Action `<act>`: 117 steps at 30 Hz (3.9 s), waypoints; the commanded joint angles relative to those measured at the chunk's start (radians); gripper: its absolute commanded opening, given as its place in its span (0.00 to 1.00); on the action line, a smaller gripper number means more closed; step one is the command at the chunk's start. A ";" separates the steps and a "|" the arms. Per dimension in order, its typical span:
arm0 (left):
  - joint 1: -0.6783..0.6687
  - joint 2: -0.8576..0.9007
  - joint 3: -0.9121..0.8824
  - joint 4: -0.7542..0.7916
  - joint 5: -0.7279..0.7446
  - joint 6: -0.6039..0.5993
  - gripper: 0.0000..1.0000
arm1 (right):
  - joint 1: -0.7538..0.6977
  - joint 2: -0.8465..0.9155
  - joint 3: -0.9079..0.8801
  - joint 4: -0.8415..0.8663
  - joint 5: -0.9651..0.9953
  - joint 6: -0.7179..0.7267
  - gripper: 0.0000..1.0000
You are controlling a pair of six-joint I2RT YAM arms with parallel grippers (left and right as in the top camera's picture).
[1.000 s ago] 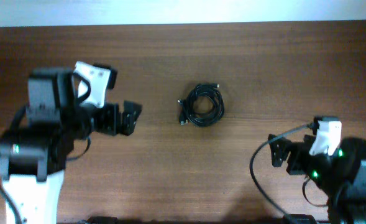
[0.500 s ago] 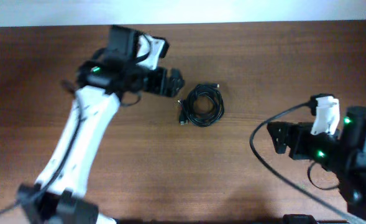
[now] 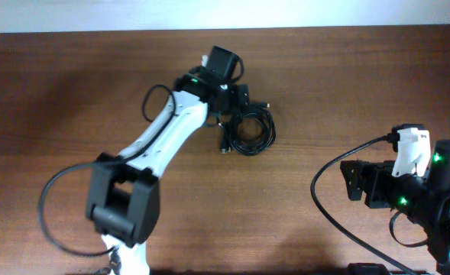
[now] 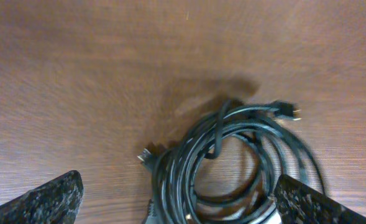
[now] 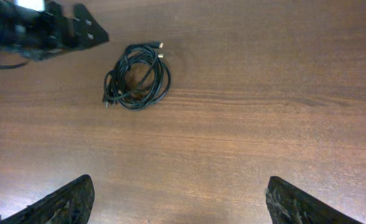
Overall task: Untangle cables
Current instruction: 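Move the left gripper over the black cable bundle, then lower the left gripper and grasp a loop of the black cable, then lift the grasped cable loop upward with the left gripper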
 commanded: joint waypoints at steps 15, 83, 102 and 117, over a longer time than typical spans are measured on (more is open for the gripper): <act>-0.058 0.129 0.020 0.089 0.158 -0.074 0.99 | 0.005 -0.005 0.017 -0.026 0.061 -0.011 0.88; -0.083 0.192 1.100 -0.695 -0.031 0.145 0.00 | 0.005 0.002 0.017 -0.031 0.061 -0.011 0.88; -0.083 0.195 1.180 -0.826 -0.205 0.156 0.72 | 0.005 0.061 0.017 -0.032 0.060 -0.008 0.82; -0.084 0.243 1.081 -0.806 -0.166 0.156 0.72 | 0.006 0.061 0.017 -0.038 0.060 -0.008 0.82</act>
